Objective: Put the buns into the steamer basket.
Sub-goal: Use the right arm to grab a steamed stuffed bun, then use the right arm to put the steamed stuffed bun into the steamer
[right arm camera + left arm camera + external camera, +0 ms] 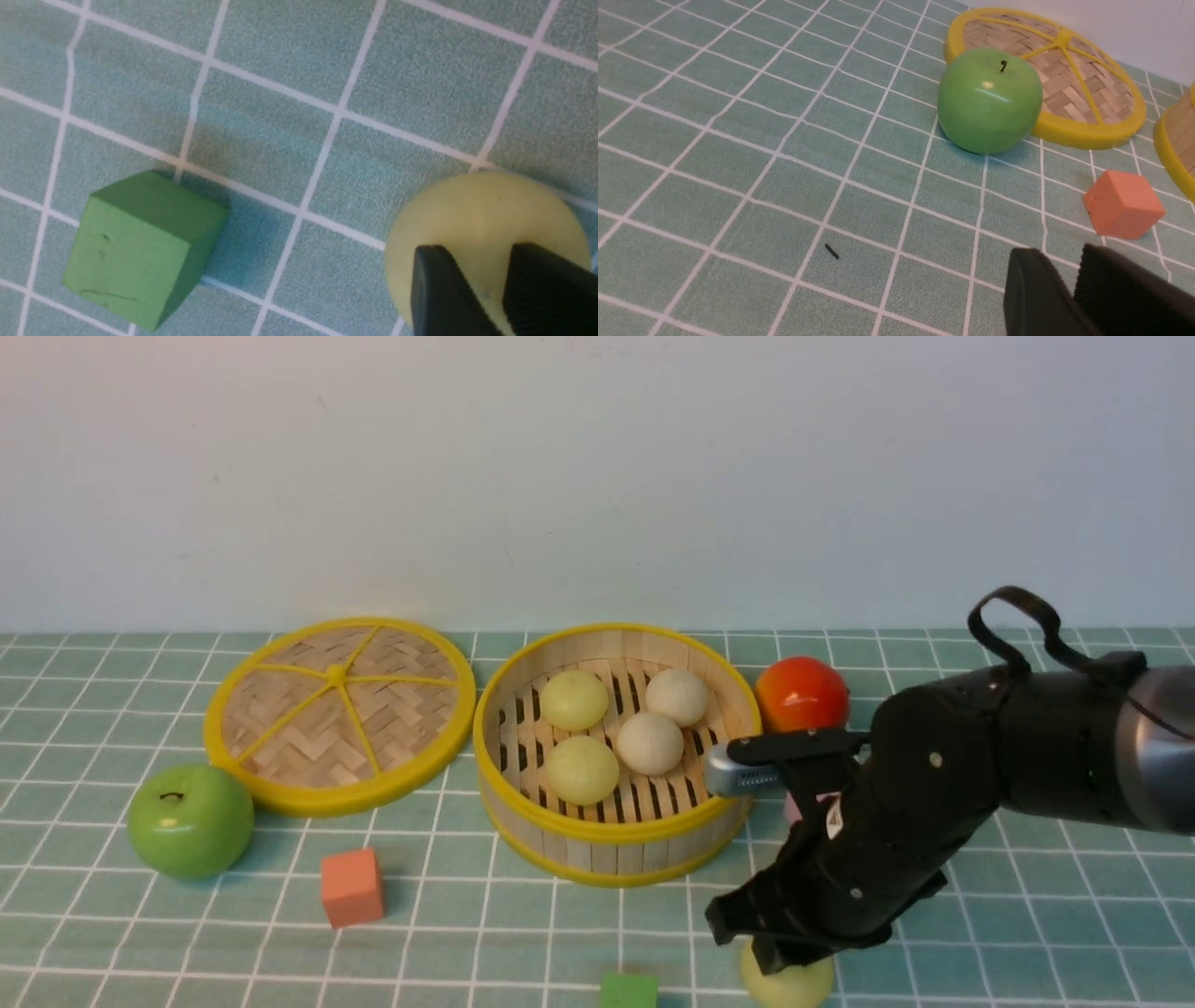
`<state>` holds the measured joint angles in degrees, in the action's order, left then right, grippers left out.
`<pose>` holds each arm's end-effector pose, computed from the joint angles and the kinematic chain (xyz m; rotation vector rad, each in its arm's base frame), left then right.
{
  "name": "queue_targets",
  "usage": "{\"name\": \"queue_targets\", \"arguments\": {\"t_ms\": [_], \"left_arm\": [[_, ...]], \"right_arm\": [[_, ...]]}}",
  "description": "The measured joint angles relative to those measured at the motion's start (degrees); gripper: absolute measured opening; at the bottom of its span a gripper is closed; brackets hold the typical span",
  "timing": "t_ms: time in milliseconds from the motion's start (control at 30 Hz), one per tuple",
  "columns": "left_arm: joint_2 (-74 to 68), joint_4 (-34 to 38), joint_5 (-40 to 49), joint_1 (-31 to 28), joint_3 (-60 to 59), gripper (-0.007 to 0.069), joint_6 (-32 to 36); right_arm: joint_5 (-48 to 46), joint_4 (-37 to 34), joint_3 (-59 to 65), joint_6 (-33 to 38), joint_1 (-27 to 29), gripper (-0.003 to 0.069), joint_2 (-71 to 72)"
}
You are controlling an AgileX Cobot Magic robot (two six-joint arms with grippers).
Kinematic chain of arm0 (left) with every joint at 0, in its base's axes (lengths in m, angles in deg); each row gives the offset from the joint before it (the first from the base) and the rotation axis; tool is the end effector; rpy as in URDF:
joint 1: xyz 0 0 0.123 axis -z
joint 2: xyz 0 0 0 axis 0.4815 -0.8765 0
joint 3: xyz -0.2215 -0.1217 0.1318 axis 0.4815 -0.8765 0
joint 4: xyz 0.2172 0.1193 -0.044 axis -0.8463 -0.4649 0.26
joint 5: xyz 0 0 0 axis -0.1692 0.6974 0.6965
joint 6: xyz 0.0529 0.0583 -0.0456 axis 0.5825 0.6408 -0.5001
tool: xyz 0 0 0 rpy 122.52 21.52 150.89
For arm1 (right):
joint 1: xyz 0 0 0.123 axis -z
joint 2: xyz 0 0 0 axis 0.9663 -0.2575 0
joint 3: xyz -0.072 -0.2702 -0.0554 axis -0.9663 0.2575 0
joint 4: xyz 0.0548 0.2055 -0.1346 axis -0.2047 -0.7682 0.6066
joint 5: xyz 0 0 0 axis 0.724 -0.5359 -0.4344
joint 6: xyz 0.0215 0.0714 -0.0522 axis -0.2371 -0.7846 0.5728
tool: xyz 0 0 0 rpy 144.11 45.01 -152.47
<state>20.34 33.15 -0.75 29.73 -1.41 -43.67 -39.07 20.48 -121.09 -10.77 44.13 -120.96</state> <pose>0.0523 0.0068 0.1696 -0.3725 1.8470 -0.1731 0.2821 0.1829 0.1709 -0.3207 2.8854 0.3577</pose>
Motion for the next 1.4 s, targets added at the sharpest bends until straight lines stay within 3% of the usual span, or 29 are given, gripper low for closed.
{"name": "queue_targets", "arguments": {"t_ms": [133, 300, 367, 633, 867, 1400], "left_arm": [[0.0, 0.0, 0.0, 0.0, 0.0, 0.0164, 0.0], [0.0, 0.0, 0.0, 0.0, 0.0, 0.0164, 0.0], [0.0, 0.0, 0.0, 0.0, 0.0, 0.0164, 0.0], [0.0, 0.0, 0.0, 0.0, 0.0, 0.0164, 0.0], [0.0, 0.0, 0.0, 0.0, 0.0, 0.0164, 0.0], [0.0, 0.0, 0.0, 0.0, 0.0, 0.0164, 0.0]], "right_arm": [[0.2, 1.2, 0.0, 0.0, 0.0, 0.0191, -0.4], [-0.4, 1.8, -0.1, 0.0, 0.0, 0.0027, -0.3], [-1.3, 1.8, -0.5, 0.0, 0.0, 0.0006, -0.1], [-9.0, 2.7, -14.4, 0.3, 0.9, 0.0005, 2.4], [-7.1, 3.9, -26.9, 0.5, 5.1, 0.0005, -1.2], [-0.3, 1.3, -28.4, 1.3, 6.3, 0.0005, -11.8]]}}
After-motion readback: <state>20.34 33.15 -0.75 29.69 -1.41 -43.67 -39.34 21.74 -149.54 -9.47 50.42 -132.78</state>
